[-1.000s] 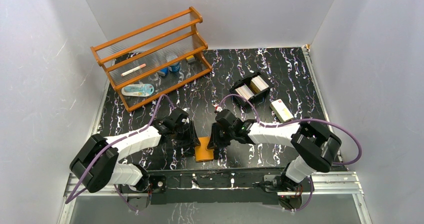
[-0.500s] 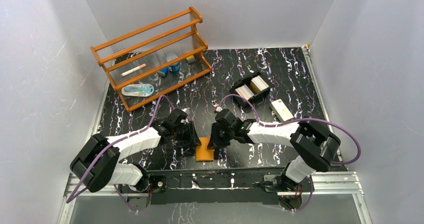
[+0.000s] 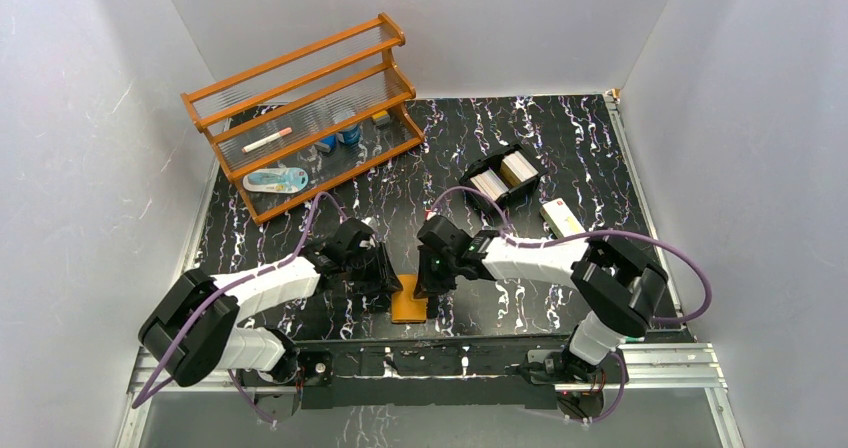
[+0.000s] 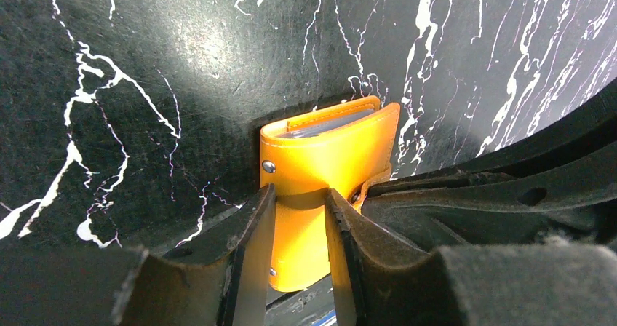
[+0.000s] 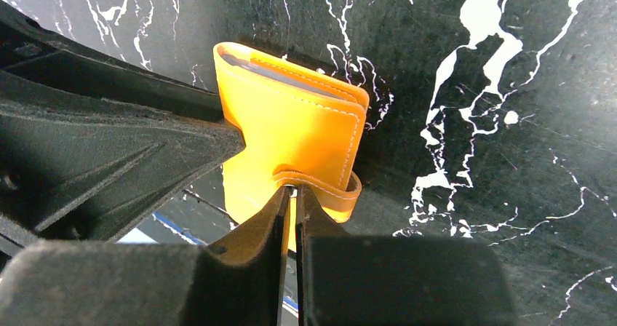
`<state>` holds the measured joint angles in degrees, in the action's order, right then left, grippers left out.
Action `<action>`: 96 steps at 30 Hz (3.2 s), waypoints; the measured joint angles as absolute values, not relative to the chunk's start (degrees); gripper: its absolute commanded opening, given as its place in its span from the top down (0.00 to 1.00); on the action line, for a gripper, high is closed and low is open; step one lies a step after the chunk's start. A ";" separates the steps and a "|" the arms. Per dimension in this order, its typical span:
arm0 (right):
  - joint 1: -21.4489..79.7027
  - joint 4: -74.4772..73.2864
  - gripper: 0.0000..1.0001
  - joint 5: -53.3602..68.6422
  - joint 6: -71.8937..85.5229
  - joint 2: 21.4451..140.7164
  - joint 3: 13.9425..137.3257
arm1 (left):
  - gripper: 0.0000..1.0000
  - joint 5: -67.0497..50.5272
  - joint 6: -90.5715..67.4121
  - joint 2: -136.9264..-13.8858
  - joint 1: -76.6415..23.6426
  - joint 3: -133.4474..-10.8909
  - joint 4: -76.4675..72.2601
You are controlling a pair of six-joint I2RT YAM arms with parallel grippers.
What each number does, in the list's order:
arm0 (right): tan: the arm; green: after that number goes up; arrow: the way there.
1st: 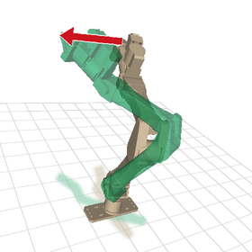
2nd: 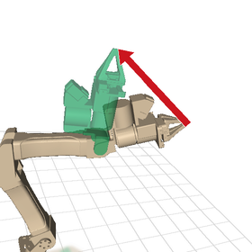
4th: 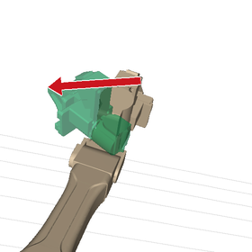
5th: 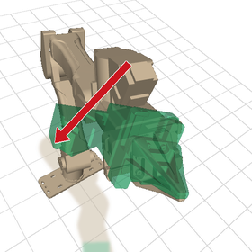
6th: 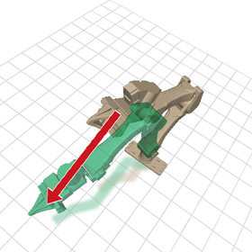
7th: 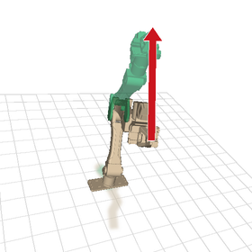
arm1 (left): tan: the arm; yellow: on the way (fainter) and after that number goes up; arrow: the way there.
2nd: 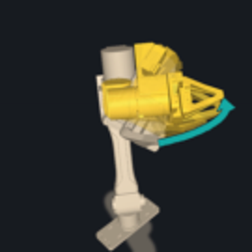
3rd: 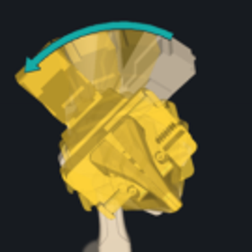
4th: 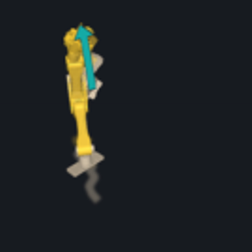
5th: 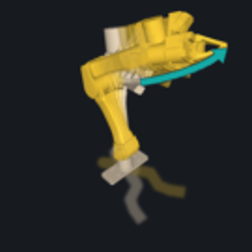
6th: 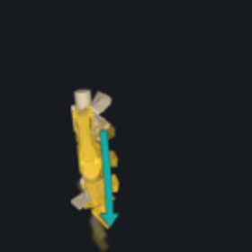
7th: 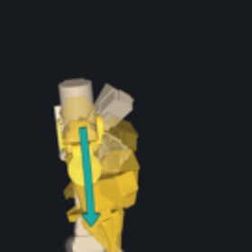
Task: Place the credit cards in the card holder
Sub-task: Close the card holder at the center of the board, then reset both arms
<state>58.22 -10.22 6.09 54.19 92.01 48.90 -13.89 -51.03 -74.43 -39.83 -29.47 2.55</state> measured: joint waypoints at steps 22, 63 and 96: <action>63.64 -24.53 0.63 -7.77 54.96 94.24 58.43 | 0.45 -10.85 -51.07 -66.74 -40.36 -31.38 12.45; 63.46 -33.17 0.02 -32.84 46.13 47.40 59.09 | 0.02 3.88 -38.13 -40.60 -40.36 -62.22 38.00; 63.46 -31.09 0.02 -36.95 46.72 46.78 56.34 | 0.01 7.64 -36.62 -38.65 -40.36 -62.15 37.74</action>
